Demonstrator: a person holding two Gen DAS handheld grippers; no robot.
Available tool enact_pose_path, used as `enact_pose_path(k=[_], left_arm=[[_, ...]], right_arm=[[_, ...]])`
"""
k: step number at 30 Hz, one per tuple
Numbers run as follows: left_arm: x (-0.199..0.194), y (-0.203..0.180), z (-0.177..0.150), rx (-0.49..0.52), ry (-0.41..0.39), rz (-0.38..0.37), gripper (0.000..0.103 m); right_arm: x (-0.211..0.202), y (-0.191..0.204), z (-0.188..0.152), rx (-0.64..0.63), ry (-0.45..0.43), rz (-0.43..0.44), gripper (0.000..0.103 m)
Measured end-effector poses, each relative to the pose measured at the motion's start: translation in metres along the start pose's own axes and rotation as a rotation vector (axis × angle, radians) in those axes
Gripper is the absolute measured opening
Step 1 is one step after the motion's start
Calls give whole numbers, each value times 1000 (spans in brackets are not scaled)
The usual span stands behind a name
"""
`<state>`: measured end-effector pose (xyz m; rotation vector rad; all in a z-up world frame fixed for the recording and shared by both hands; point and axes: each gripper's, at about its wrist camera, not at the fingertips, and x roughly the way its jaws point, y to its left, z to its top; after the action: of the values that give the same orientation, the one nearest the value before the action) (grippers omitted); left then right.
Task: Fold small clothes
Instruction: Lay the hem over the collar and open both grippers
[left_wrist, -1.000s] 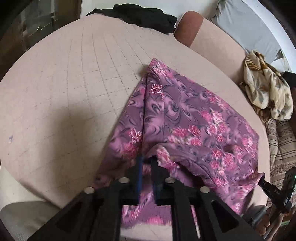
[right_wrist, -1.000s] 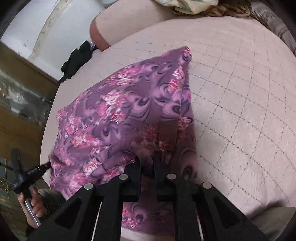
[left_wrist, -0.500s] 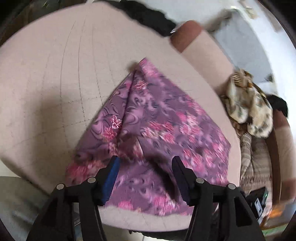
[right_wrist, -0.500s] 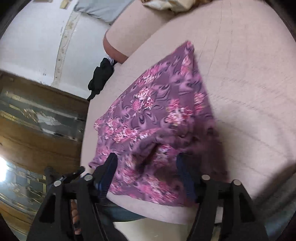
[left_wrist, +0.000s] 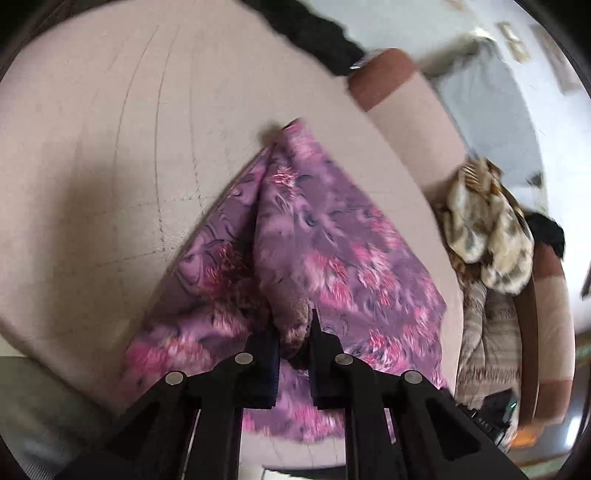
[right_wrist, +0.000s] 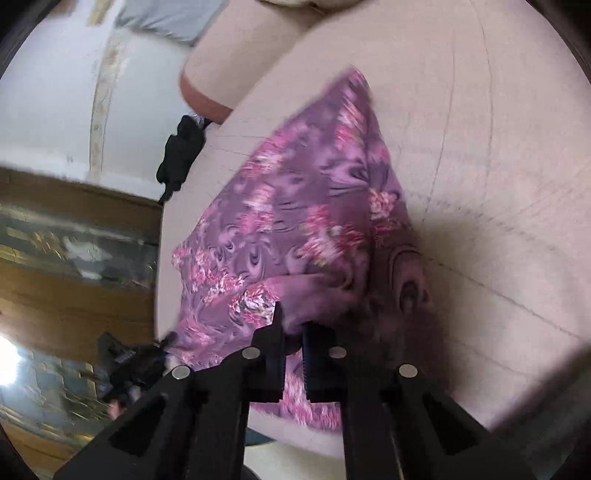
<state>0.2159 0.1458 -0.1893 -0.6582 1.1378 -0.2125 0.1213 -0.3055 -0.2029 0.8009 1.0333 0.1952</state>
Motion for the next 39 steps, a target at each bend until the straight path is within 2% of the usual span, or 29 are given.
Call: enact_pose_path(k=[1, 3, 6, 7, 11, 13, 15, 18, 19, 20, 21, 22, 23, 25, 26, 28, 29, 30, 31, 32, 35, 37, 39], left_arm=[[-6, -3, -4, 26, -10, 9, 11], [-4, -6, -13, 90, -10, 76, 11], [29, -1, -18, 128, 48, 234, 11], [32, -2, -20, 128, 54, 238, 11], [8, -17, -23, 209, -60, 234, 12], [16, -13, -19, 199, -43, 273, 12], [30, -3, -22, 169, 20, 280, 13], [23, -6, -26, 191, -7, 296, 21], [20, -8, -26, 191, -16, 300, 27], [15, -8, -25, 189, -38, 304, 28], [11, -7, -26, 186, -54, 305, 28], [7, -7, -27, 181, -65, 300, 28], [2, -5, -28, 172, -75, 277, 28], [1, -6, -29, 160, -75, 256, 35], [4, -6, -29, 160, -67, 258, 35], [15, -8, -27, 160, -32, 256, 35], [21, -9, -26, 157, -22, 262, 33], [24, -9, -26, 159, -33, 300, 15], [24, -10, -26, 168, -38, 322, 12], [18, -11, -27, 170, -56, 302, 11], [-11, -18, -31, 193, -159, 245, 10], [-3, -12, -29, 174, -127, 271, 10], [21, -3, -26, 147, -41, 335, 10]], right_arm=[[-9, 5, -6, -25, -11, -8, 6], [-10, 4, -18, -59, 1, -63, 5], [23, -11, -28, -89, 75, -138, 5], [31, -14, -29, -69, 99, -167, 5], [20, 3, -33, -145, 61, -195, 5], [31, 2, -36, -165, 98, -226, 5], [38, 0, -38, -177, 111, -263, 5], [27, 9, -38, -210, 59, -249, 6], [24, 10, -39, -207, 57, -239, 14], [21, 9, -39, -198, 54, -224, 29], [16, 7, -39, -184, 41, -205, 37], [10, 5, -37, -168, 14, -200, 52], [3, 0, -37, -157, 0, -195, 59], [2, -5, -33, -118, 1, -147, 59], [5, -8, -31, -106, 15, -140, 59], [20, -7, -28, -94, 36, -172, 55], [25, -7, -26, -92, 46, -186, 41], [29, -6, -26, -94, 50, -205, 31], [29, -5, -26, -100, 48, -207, 17], [26, -4, -27, -99, 42, -192, 13], [1, 3, -35, -123, -13, -182, 10], [0, 4, -39, -134, -15, -204, 10], [16, -3, -40, -140, 43, -243, 10]])
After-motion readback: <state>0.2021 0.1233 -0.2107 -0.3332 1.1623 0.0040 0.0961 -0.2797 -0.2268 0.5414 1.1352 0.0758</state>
